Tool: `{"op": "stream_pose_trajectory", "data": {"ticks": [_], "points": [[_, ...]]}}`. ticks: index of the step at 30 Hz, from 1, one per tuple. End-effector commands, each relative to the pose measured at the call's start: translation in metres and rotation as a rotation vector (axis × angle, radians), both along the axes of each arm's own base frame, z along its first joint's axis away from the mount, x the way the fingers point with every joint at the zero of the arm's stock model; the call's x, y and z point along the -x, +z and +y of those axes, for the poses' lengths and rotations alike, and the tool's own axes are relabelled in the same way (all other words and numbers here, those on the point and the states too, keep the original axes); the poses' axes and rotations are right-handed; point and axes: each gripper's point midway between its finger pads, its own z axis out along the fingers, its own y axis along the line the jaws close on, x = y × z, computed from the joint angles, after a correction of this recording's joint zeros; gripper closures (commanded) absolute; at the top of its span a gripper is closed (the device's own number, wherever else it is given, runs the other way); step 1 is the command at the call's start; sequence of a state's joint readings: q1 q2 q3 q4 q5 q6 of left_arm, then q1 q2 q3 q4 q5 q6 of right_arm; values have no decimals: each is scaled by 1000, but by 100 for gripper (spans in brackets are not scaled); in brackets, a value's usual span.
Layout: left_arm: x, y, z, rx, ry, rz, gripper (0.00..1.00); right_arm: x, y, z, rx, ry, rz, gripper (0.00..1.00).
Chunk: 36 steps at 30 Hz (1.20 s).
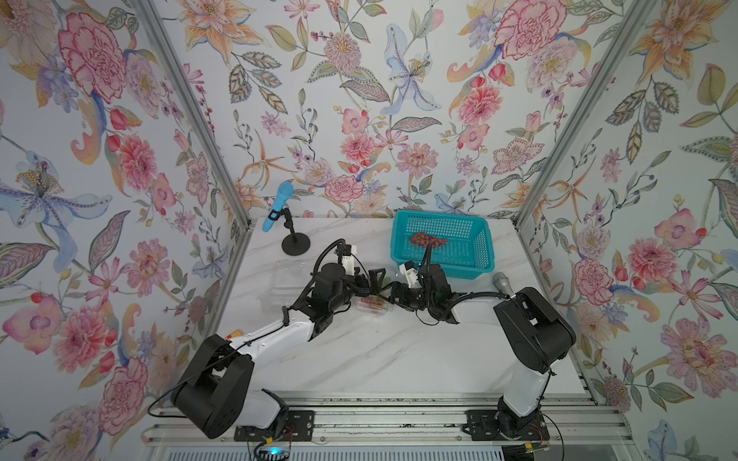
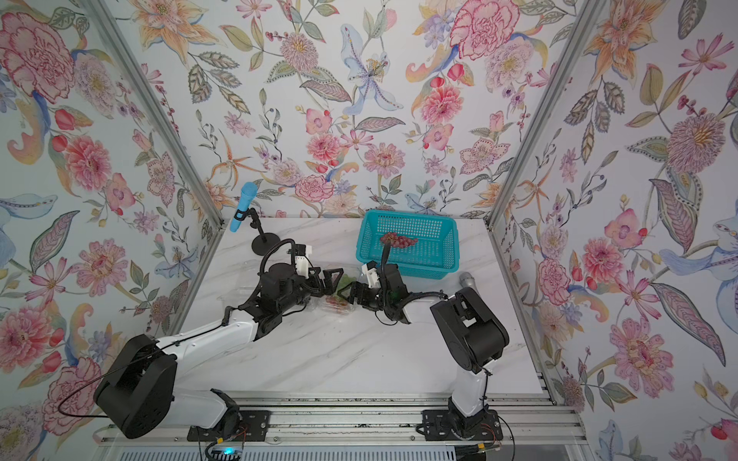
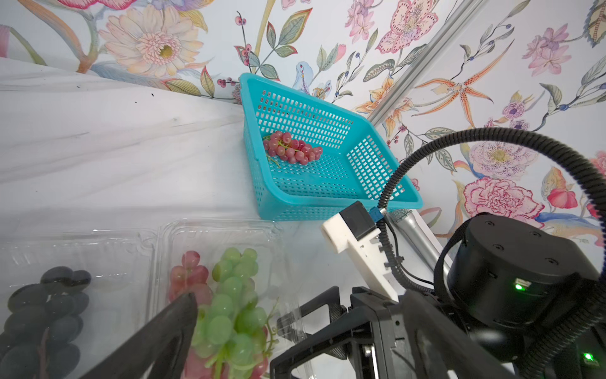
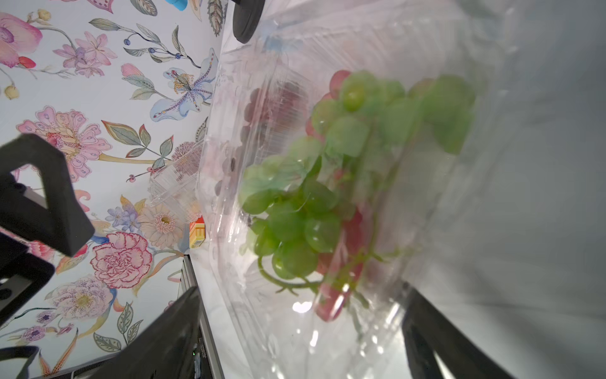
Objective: Pack grapes into containers
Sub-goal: Move the packing box to the center of the board.
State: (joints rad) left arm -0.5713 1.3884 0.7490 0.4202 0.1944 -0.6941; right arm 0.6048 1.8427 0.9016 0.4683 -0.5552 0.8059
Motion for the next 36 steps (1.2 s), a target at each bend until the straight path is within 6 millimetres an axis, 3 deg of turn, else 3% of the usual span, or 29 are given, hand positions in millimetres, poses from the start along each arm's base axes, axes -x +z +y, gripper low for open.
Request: {"op": "stream_pose_trajectory", "data": {"ticks": [1, 3, 6, 10, 15, 19, 29, 36], "points": [[2, -1, 17, -33, 34, -9, 0, 9, 11, 32, -26, 29, -17, 10], [1, -2, 20, -33, 41, -5, 0, 15, 10, 44, -25, 53, -5, 10], [3, -6, 20, -29, 33, 8, 0, 18, 7, 40, -3, 47, 3, 10], [5, -12, 18, -2, 26, 18, 0, 13, 11, 11, -6, -9, -2, 7], [2, -21, 10, 19, 2, 41, 0, -6, 19, -39, -17, -109, -30, 7], [-1, -31, 3, 38, -16, 59, 0, -24, 20, -58, -47, -160, -26, 10], [-9, -48, -12, 84, -45, 91, 0, -55, 18, -51, -108, -246, -31, 20], [-4, -69, -14, 78, -52, 136, 0, -80, 11, -58, -68, -338, -49, 14]]}}
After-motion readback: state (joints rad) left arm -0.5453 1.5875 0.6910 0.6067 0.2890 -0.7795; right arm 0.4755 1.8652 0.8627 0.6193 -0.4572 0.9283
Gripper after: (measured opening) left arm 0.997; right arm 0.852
